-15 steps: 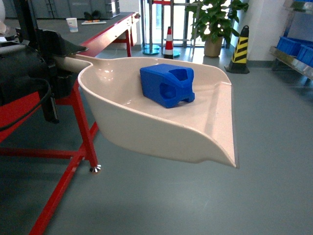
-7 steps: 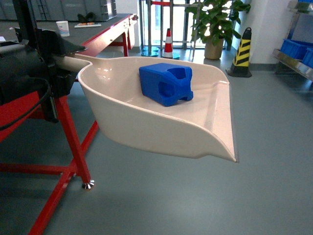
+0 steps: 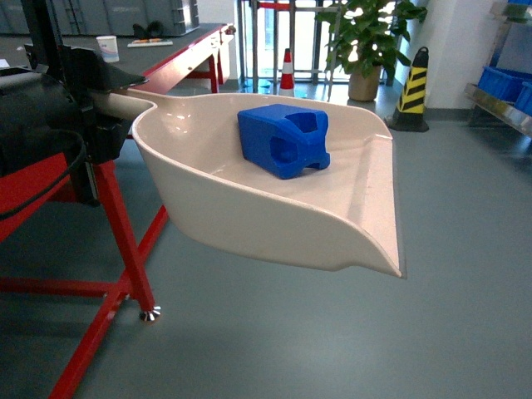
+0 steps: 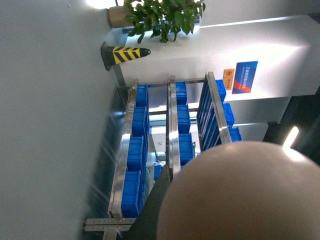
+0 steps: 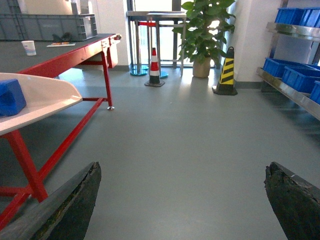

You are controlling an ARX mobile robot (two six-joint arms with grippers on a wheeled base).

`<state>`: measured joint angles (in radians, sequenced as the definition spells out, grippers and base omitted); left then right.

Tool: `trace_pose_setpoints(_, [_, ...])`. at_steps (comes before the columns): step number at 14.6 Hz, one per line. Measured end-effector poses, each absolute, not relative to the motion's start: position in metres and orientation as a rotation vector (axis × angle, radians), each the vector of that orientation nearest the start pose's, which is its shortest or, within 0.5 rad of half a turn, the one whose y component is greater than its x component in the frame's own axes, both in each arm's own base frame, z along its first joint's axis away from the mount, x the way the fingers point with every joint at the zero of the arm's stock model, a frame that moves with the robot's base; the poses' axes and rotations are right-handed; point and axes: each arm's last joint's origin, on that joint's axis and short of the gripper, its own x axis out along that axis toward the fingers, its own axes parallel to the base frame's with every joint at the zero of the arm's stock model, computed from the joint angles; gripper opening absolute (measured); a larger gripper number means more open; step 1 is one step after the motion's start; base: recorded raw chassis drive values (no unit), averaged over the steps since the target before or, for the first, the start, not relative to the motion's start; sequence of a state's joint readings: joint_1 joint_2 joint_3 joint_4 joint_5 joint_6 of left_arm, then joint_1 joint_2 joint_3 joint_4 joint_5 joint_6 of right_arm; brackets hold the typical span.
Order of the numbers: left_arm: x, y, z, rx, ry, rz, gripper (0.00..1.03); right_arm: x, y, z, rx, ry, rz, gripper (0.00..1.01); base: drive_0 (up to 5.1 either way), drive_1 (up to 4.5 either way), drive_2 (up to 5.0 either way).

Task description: Place part in tray to right shelf

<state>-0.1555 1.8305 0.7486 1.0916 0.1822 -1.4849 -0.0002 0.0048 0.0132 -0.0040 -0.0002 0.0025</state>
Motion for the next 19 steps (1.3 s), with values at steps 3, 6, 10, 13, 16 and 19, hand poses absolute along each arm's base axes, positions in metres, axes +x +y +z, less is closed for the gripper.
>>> trace_pose_setpoints(3, [0.3469, -0.0597, 0.1711, -1.470, 0.245, -0.279, 0.12, 0.0972, 0.0000, 0.1671, 0.002, -0.003, 0.000, 0.98, 0.0, 1.39, -1.4])
trace_pose_setpoints(6, [0.3466, -0.0597, 0.1707, -1.469, 0.248, -0.277, 0.12, 0.0972, 0.0000, 0.1673, 0.002, -0.005, 0.000, 0.98, 0.0, 2.63, -2.6])
trace_pose_setpoints(10, [0.3470, -0.0578, 0.1711, -1.470, 0.239, -0.271, 0.12, 0.0972, 0.0000, 0.1673, 0.002, -0.005, 0.000, 0.98, -1.6, -1.62, -1.6])
trace_pose_setpoints(13, [0.3465, -0.0603, 0.1714, -1.469, 0.245, -0.282, 0.12, 0.0972, 0.0000, 0.1672, 0.002, -0.004, 0.000, 0.98, -1.6, -1.60, -1.6])
trace_pose_setpoints(16, [0.3467, -0.0597, 0.1713, -1.469, 0.244, -0.280, 0.12, 0.0972, 0.0000, 0.1672, 0.002, -0.004, 0.000, 0.98, -1.5, -1.54, -1.5])
trace_pose_setpoints(19, [0.3467, -0.0597, 0.1713, -1.469, 0.244, -0.280, 0.12, 0.0972, 0.0000, 0.1672, 0.002, -0.004, 0.000, 0.98, -1.6, -1.57, -1.6])
